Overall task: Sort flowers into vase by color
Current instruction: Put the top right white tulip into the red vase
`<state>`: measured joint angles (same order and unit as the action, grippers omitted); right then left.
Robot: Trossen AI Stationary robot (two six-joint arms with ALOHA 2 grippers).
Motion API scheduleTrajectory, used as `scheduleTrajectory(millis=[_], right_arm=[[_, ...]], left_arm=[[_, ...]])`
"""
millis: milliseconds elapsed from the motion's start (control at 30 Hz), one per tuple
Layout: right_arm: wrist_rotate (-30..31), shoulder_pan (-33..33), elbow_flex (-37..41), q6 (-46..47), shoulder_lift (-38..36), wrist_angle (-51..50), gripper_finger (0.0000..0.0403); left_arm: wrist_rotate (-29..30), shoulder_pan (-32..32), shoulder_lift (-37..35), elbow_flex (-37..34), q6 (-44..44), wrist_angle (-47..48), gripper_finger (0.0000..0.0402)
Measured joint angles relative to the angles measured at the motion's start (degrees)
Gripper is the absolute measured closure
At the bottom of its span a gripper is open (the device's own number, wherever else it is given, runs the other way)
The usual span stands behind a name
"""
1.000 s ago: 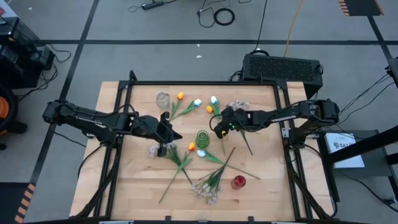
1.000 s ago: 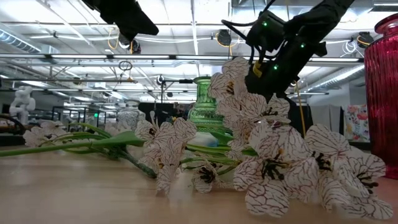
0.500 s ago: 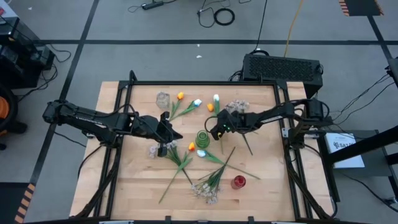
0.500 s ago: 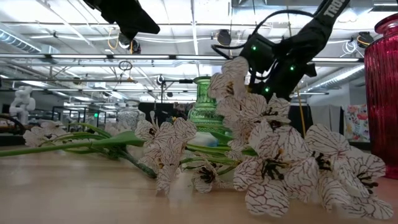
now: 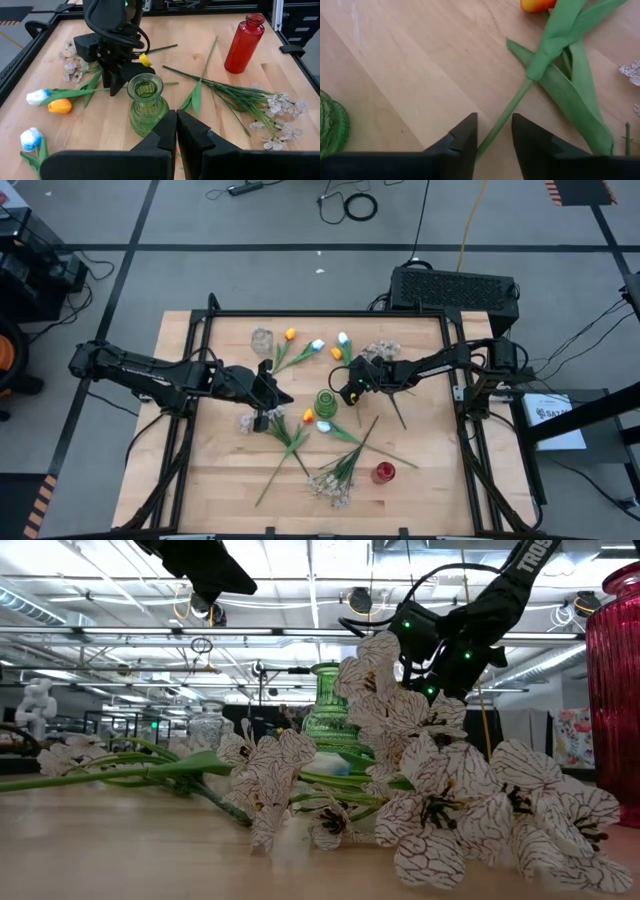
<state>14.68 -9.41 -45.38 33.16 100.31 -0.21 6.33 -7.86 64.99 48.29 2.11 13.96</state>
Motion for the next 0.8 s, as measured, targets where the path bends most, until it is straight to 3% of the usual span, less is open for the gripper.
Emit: scheduleTrajectory(millis=[267, 533, 800], right_arm=[[-0.22, 0.0, -0.01, -0.86, 0.0, -0.11, 0.0391], [-1.18, -0.02, -0.01, -1.09, -0.56, -0.02, 0.0396], [1.06, 0.48, -0.01, -2.38, -6.85, -0.84, 0.0401]], left_arm=[[0.01, 0.0, 0.0, 0.0, 0.0, 0.0, 0.0383], [0.01, 0.0, 0.0, 0.0, 0.0, 0.0, 0.0383], [0.0, 0.0, 0.0, 0.0, -0.01, 0.04, 0.0383]])
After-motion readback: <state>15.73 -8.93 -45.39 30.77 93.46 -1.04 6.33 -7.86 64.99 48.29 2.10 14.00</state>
